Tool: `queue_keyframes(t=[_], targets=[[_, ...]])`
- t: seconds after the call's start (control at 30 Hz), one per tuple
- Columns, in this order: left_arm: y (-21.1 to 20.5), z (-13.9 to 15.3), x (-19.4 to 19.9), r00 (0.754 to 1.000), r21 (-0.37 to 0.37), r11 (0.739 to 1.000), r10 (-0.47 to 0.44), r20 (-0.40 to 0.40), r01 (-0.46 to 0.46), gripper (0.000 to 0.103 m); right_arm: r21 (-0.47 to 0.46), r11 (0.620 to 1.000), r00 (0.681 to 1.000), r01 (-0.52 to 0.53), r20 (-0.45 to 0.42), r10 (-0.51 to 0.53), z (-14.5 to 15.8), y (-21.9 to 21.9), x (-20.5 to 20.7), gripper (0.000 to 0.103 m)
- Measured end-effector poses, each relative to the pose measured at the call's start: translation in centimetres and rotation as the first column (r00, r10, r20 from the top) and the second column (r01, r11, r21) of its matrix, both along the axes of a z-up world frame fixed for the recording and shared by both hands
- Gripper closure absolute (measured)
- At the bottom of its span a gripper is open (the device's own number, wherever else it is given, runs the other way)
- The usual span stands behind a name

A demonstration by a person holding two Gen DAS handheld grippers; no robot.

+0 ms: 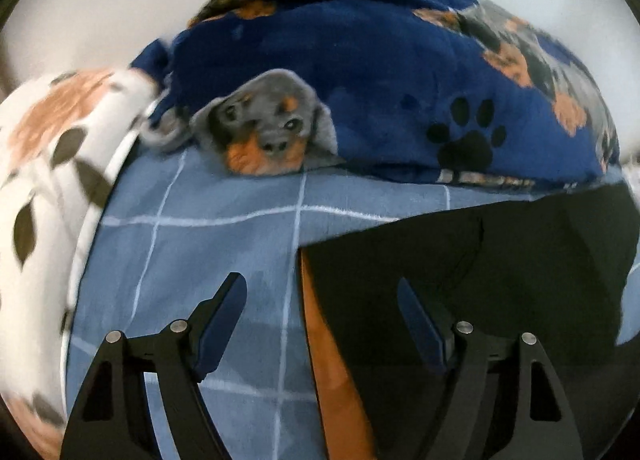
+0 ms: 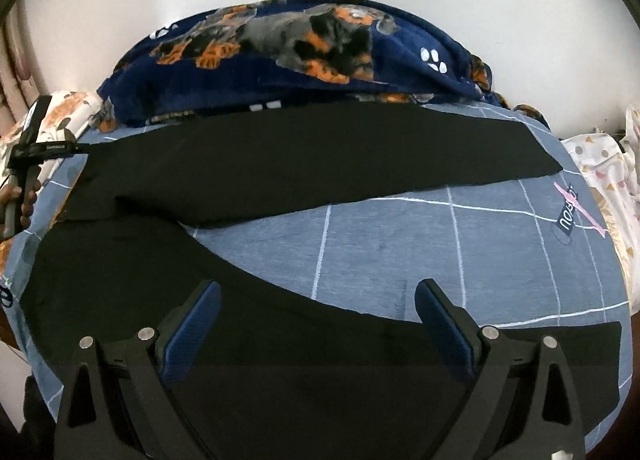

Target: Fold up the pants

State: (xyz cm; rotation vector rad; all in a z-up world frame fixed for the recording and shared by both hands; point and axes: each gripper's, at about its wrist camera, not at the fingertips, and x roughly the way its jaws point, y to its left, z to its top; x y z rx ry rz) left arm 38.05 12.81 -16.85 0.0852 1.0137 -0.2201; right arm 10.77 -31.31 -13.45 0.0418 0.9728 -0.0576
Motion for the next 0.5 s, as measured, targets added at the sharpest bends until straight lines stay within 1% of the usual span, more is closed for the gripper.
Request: queue_keyframes(t=[0.1,0.17,0.2,0.23,0.3,0.33,0.37,0.4,0.43,0.47,0.5], targets=[[0.0,-1.6,1.6,0.996,-0.056,0.997,-0.063,-0.059,0.059,0.025,-0.014,1.000,1.000,-0.001,-0.017,0.001,-0.3,0.7,0.4,0.007],[-0.2,-2.7,2.3,0.989,-0.075,0.993,-0.102,-0.106,0.094,0.025,-0.016,1.000,1.000,-0.006,-0.030,0.005,-0.5,1.3,0.8,0.007],[-0.1,-3.2,2.4,0.988,-0.078,0.992,-0.104,-0.112,0.096,0.025,-0.018,1.000,0.999,-0.006,-0.033,0.006,-0.5,1.5,0.8,0.007],[-0.1,-3.1,2.4,0.988,-0.100,0.989,-0.119,-0.098,0.109,0.027,-0.020,1.000,0.999,-0.008,-0.035,0.007,-0.5,1.8,0.9,0.007],[-0.1,-2.9,2.1,0.985,-0.170,0.978,-0.142,-0.102,0.123,0.044,-0.019,1.000,0.999,-0.013,-0.036,0.013,-0.5,2.4,0.9,0.007],[-0.1,-2.9,2.0,0.986,-0.163,0.981,-0.126,-0.108,0.108,0.063,-0.018,1.000,0.999,-0.016,-0.037,0.015,-0.4,2.7,0.9,0.007],[-0.1,-2.8,1.9,0.987,-0.150,0.984,-0.118,-0.105,0.101,0.070,-0.021,1.000,0.999,-0.017,-0.037,0.016,-0.3,3.0,1.0,0.007],[0.1,-2.6,1.6,0.989,-0.152,0.984,-0.111,-0.094,0.096,0.074,-0.024,1.000,0.999,-0.020,-0.038,0.019,-0.3,3.3,1.0,0.007],[0.3,-2.4,1.3,0.992,-0.151,0.985,-0.093,-0.082,0.080,0.085,-0.026,0.999,0.999,-0.022,-0.039,0.021,-0.2,3.5,1.1,0.007],[0.6,-2.1,1.0,0.995,-0.148,0.987,-0.071,-0.072,0.059,0.091,-0.026,0.999,0.999,-0.025,-0.040,0.024,-0.2,3.8,1.2,0.007],[0.8,-1.8,0.8,0.996,-0.155,0.987,-0.058,-0.062,0.048,0.093,-0.024,0.999,0.999,-0.026,-0.040,0.025,-0.1,4.0,1.3,0.007]])
